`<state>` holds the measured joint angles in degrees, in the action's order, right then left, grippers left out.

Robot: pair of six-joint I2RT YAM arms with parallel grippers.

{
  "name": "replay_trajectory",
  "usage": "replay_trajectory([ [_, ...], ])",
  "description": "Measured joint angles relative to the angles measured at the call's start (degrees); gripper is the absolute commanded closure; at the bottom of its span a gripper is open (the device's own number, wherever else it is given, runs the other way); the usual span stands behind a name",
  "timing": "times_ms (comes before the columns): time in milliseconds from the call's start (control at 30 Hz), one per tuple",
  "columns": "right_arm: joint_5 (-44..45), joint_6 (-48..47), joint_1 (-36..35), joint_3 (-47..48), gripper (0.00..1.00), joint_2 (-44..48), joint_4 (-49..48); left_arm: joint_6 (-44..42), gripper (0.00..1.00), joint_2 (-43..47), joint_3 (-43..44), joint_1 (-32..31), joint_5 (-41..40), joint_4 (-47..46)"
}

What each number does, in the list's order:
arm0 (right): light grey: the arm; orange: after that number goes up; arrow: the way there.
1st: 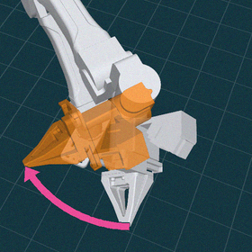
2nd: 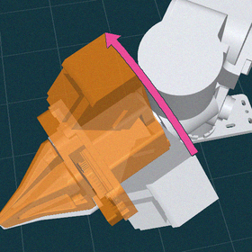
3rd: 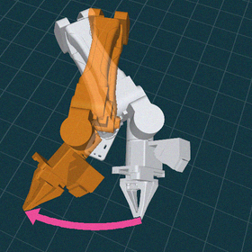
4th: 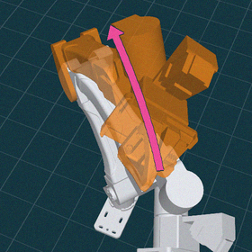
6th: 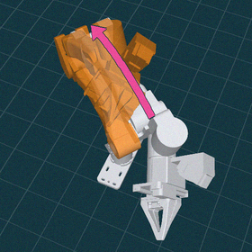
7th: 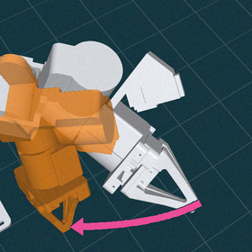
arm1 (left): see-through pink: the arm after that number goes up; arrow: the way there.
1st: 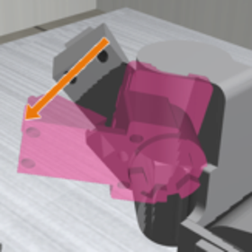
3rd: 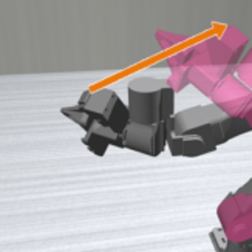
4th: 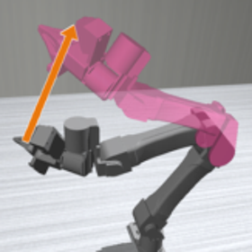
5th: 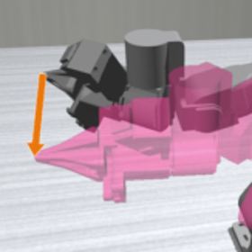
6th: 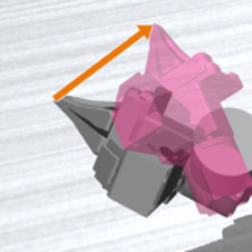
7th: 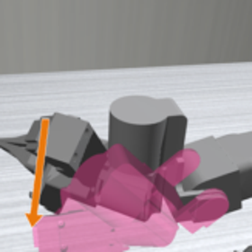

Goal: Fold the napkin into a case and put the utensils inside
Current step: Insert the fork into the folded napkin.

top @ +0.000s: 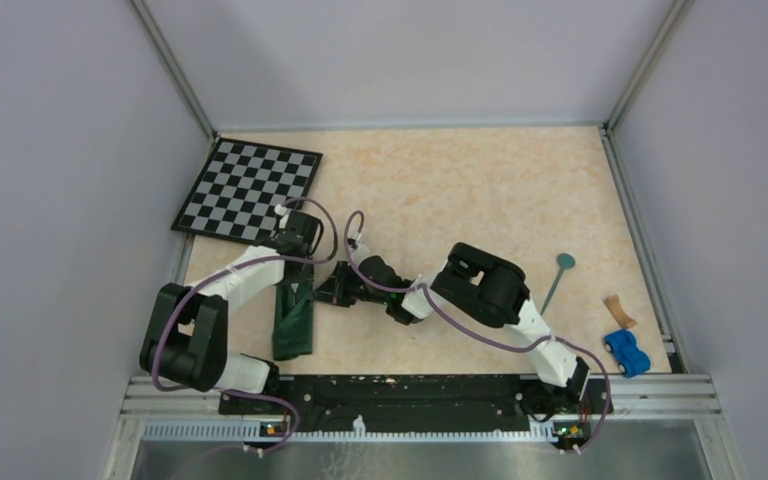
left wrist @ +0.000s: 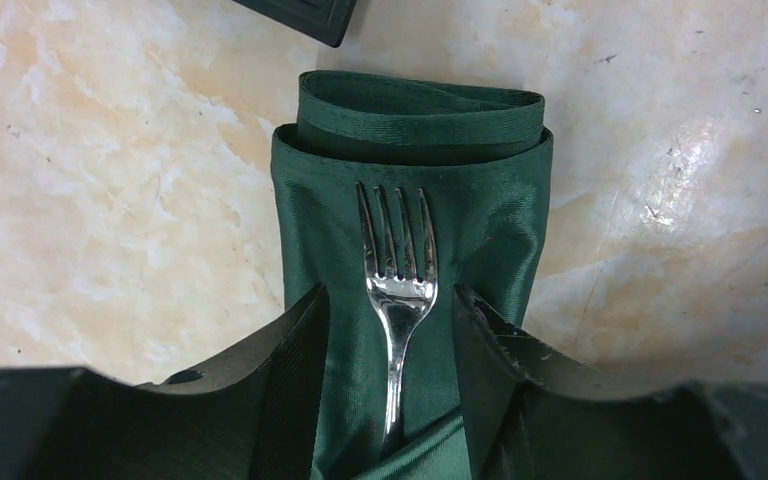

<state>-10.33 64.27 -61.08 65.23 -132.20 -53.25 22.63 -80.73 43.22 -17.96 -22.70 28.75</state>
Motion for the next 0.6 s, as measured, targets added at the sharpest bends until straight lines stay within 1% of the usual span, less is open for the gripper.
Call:
replay_trajectory([
  [33,0.00,-0.07,0.00,0.00,1.00,0.00,0.00,-0.07,0.50,0.02,0.00,0.00,0.24,0.02],
  [100,0.00,-0.17,-0.02,0.00,1.00,0.00,0.00,-0.28,0.50,0.07,0.00,0.02,0.76,-0.11],
  [367,0.00,-0.20,-0.02,0.00,1.00,0.00,-0.02,-1.84,0.50,-0.28,0.00,0.02,1.38,-1.11],
  [533,0.00,-0.20,-0.04,0.00,1.00,0.00,-0.02,-1.86,0.48,-1.42,0.00,0.52,1.40,-1.79],
  [600,0.00,-0.20,-0.04,0.00,1.00,0.00,-0.04,-2.05,0.50,-1.42,0.00,1.07,1.73,-2.01],
])
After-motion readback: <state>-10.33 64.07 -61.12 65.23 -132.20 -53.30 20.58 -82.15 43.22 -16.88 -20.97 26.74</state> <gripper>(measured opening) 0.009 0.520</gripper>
